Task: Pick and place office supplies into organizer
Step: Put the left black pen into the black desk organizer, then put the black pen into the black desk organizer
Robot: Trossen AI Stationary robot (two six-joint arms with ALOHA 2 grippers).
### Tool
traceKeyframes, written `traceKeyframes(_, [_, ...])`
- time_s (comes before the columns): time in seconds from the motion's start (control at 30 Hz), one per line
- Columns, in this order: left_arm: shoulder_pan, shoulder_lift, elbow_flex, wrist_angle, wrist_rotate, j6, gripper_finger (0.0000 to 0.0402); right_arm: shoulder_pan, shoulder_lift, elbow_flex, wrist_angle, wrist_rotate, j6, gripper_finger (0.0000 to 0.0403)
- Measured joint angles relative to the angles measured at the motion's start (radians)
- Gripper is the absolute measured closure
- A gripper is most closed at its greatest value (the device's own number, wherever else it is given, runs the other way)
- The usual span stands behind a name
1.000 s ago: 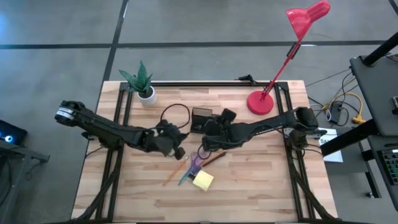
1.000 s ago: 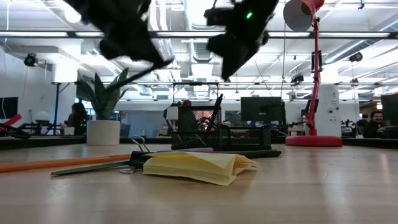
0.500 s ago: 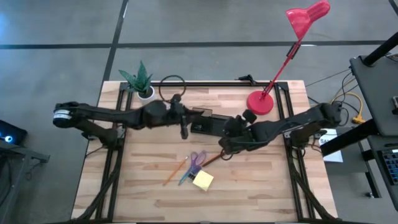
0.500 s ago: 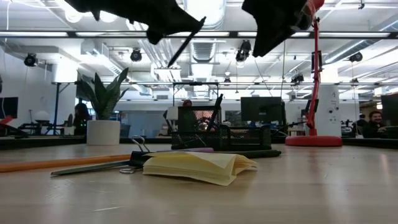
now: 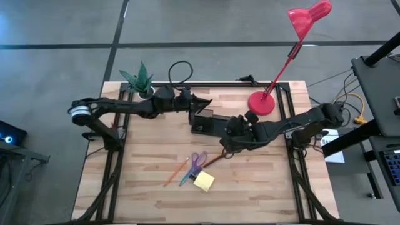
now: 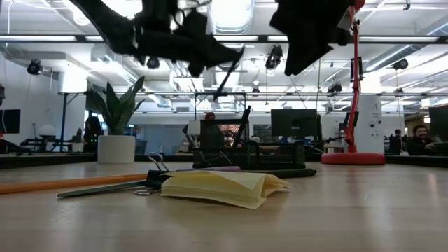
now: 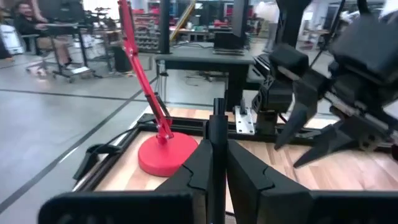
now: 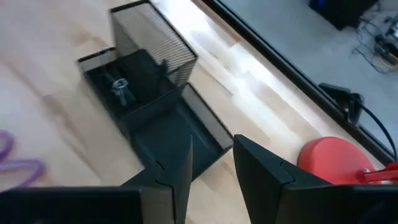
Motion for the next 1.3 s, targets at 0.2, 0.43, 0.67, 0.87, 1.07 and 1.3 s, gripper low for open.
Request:
traceKeyframes(0.2, [0.058, 0.132, 0.0, 0.137, 0.133, -0.034, 0.0386, -0.056, 0.001, 0.001, 0.01, -0.027, 0.023, 0.0296])
traceKeyframes(0.43, [0.07, 0.162, -0.005, 0.158, 0.184, 0.0, 0.0386, -0.114, 0.005, 0.004, 0.039, -0.035, 0.019, 0.0301])
traceKeyframes(0.67, [0.08, 0.162, -0.07, 0.159, 0.19, 0.053, 0.0386, -0.151, 0.005, 0.001, 0.088, -0.055, -0.003, 0.0303])
traceKeyframes(0.87, [0.08, 0.162, -0.117, 0.168, 0.143, 0.13, 0.0373, -0.157, 0.005, -0.001, 0.169, -0.112, -0.1, 0.031])
traceKeyframes(1.07, [0.083, 0.162, -0.129, 0.201, 0.118, 0.131, 0.0323, -0.156, 0.005, -0.026, 0.289, -0.221, -0.192, 0.0298])
traceKeyframes(1.3, [0.063, 0.109, -0.134, 0.177, 0.12, -0.015, 0.027, -0.156, 0.005, -0.079, 0.313, -0.35, -0.182, 0.0269])
